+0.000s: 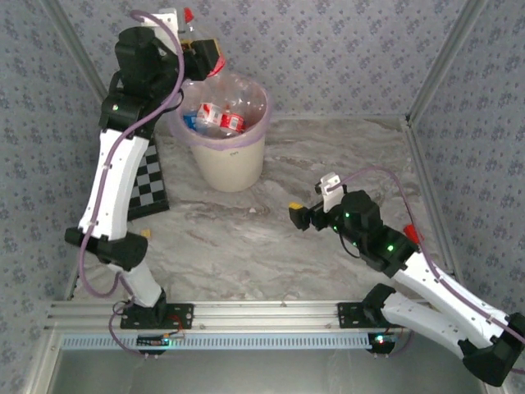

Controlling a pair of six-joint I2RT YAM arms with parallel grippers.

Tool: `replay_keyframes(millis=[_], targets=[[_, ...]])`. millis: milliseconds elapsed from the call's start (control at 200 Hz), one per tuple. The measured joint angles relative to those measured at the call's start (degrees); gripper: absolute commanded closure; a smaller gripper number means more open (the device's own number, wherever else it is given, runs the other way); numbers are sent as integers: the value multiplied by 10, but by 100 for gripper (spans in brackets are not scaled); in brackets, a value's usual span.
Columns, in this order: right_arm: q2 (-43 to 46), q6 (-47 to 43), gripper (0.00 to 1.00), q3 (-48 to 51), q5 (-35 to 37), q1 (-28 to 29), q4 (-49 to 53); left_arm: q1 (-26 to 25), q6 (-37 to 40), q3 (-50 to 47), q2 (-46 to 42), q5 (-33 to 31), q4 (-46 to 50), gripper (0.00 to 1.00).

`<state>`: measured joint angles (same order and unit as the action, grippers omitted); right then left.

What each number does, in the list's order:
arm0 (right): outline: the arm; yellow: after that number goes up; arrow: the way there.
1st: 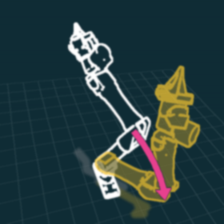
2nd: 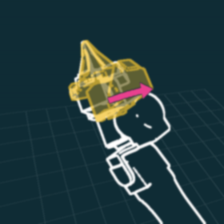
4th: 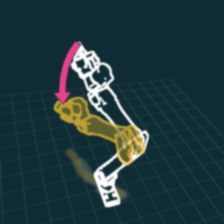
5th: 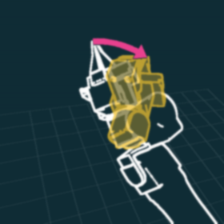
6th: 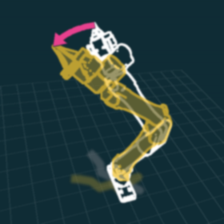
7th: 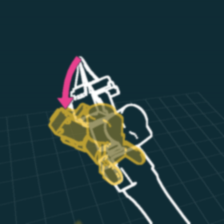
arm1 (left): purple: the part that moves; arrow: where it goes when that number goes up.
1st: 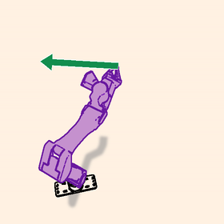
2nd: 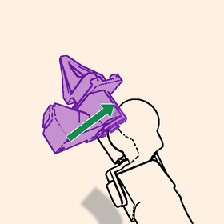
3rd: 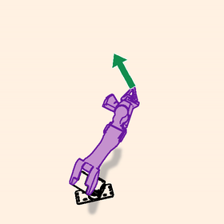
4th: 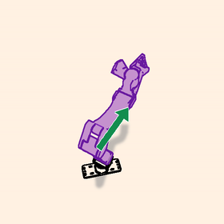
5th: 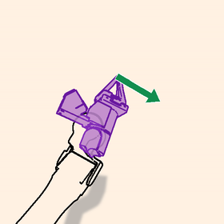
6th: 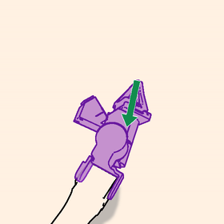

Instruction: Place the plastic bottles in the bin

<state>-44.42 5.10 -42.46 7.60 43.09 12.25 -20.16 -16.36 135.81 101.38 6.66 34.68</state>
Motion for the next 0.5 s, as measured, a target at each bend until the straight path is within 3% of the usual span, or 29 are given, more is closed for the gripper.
replay_keyframes(millis=[250,500], targets=[[19,1,0,9,11,-2,21,5,63,150,153,2,159,72],[28,7,0,17,17,-3,28,-1,80,179,184,17,212,69]])
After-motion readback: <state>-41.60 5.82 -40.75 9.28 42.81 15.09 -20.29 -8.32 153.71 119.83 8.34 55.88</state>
